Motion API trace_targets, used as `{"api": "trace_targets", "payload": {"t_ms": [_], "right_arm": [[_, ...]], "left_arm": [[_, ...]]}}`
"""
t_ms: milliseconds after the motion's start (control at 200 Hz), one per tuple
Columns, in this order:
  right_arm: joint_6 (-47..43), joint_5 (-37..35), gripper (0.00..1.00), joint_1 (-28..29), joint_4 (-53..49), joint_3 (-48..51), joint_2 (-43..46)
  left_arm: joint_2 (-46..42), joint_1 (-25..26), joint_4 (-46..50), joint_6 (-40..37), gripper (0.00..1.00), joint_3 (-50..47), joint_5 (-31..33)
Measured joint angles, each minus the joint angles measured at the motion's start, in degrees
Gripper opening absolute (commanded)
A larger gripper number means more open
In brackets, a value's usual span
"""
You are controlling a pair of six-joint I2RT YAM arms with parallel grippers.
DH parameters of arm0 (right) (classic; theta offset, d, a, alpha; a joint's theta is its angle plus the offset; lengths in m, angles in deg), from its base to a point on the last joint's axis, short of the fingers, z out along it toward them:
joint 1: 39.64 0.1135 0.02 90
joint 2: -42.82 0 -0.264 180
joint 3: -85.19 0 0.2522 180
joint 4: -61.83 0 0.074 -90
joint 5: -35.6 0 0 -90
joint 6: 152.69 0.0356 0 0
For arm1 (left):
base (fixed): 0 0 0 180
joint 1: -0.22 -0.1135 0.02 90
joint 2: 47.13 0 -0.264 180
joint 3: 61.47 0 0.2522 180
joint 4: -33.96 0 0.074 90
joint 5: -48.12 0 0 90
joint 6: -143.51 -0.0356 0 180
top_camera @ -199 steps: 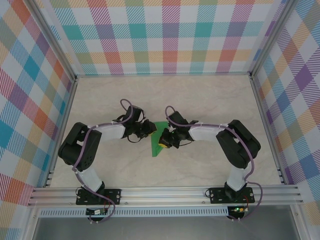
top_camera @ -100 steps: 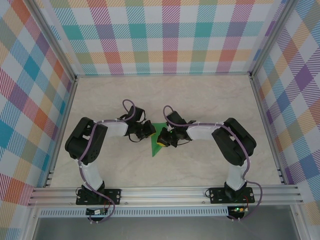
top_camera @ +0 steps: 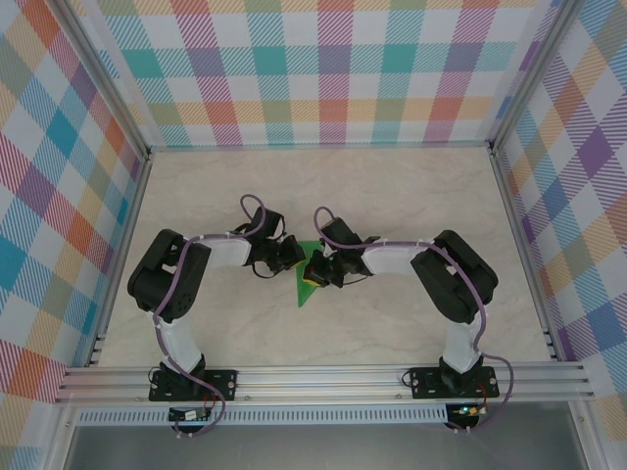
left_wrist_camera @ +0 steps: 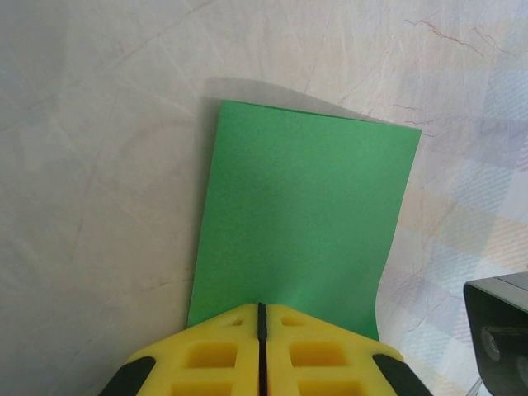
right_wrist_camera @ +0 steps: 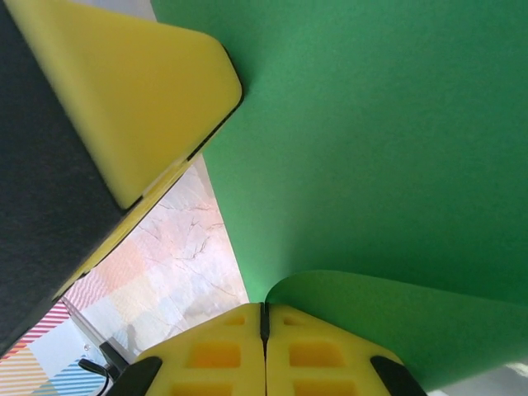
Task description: Fold a paper plane with a square sheet of paper (pick it up from the middle)
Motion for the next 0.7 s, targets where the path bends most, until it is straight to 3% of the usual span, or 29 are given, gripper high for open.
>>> {"api": "trace_targets", "payload": {"t_ms": [705], "right_arm": [[-0.1, -0.6, 0.06, 0.0, 0.5, -0.1, -1.2]], "left_arm": [[0.0, 0.0, 0.0, 0.0, 0.08, 0.0, 0.0]]}}
